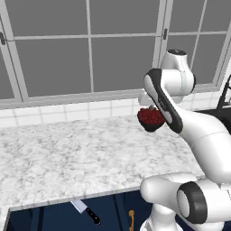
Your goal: Pick up the knife from the drawer and place it on the cutting board. Then place the meat from the plate to the cutting board.
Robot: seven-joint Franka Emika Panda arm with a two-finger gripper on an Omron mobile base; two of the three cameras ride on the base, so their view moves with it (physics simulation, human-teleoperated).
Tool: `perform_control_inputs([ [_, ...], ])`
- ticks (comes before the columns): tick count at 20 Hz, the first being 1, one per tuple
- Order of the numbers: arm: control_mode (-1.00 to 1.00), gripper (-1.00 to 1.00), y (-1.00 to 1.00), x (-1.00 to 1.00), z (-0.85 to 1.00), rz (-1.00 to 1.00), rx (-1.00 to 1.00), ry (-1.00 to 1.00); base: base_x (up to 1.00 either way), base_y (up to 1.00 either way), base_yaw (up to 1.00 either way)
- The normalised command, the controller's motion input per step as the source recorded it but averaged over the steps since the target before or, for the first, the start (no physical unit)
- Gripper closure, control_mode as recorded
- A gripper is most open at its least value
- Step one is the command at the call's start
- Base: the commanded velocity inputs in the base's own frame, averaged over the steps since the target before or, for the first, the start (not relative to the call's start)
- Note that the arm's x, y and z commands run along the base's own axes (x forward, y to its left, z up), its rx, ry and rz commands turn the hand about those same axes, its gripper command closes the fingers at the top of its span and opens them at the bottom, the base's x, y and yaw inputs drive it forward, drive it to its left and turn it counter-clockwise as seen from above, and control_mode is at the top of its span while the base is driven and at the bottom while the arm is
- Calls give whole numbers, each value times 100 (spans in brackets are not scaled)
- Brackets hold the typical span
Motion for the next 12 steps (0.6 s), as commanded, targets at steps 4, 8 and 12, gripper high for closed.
perform_control_inputs([
  [4,-100,-100,0,-31,0,3,0,0,0,0,0],
  [8,-100,-100,1,-31,0,5,0,0,0,0,0],
  [12,-100,-100,0,-10,0,2,0,0,0,0,0],
])
